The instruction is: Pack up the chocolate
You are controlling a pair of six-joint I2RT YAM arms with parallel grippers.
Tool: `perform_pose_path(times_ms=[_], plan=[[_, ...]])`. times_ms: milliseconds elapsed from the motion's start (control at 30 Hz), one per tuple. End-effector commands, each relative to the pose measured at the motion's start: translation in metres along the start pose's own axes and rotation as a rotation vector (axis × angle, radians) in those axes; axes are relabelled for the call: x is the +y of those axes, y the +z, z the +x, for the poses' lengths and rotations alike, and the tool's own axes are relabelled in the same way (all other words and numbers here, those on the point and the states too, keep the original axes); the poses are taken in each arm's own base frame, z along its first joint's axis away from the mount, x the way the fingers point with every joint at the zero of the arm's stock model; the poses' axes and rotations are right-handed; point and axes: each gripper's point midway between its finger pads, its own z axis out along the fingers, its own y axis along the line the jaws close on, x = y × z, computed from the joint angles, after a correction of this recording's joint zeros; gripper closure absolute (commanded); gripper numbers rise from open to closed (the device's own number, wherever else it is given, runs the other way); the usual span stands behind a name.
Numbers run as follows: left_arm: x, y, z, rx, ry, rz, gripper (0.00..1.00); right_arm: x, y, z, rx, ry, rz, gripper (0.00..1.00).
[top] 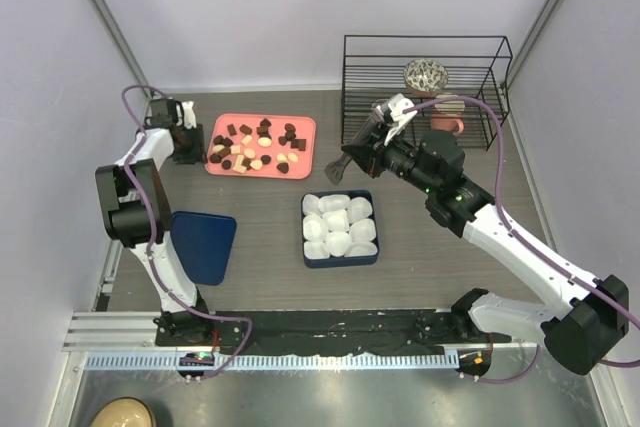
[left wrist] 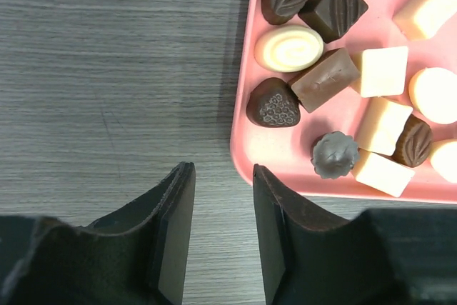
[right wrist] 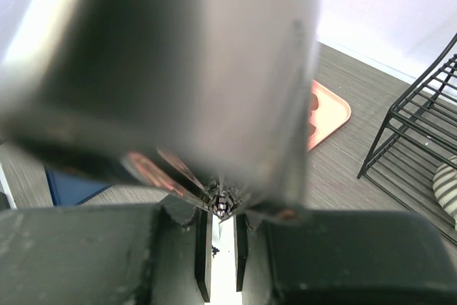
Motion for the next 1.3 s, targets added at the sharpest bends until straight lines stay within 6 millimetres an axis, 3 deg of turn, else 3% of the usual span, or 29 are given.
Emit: perform_pose_path(times_ms=[0,367,667,867,1267], plan=[[-0.007,0.005,-0.011,-0.027,0.029,0.025,0.57,0.001,-0.002,-0.020,-0.068,-0.023,-0.001,0.99],[-0.014,0.027,0.003,0.017,0.078,0.004,0.63,0.002,-0.003,-0.025,-0.069,-0.026,0.002,0.99],[-0.015,0.025,0.017,0.057,0.120,-0.007,0.84,0.001,-0.006,-0.028,-0.066,-0.024,0.014,0.99],[-0.029,0.025,0.041,0.125,0.205,0.006,0.96,-0.001,-0.007,-0.025,-0.055,-0.029,0.025,0.99],[-0.062,0.001,0.106,0.247,0.310,0.050,1.00,-0.014,-0.006,-0.002,-0.009,-0.034,0.077,0.99]])
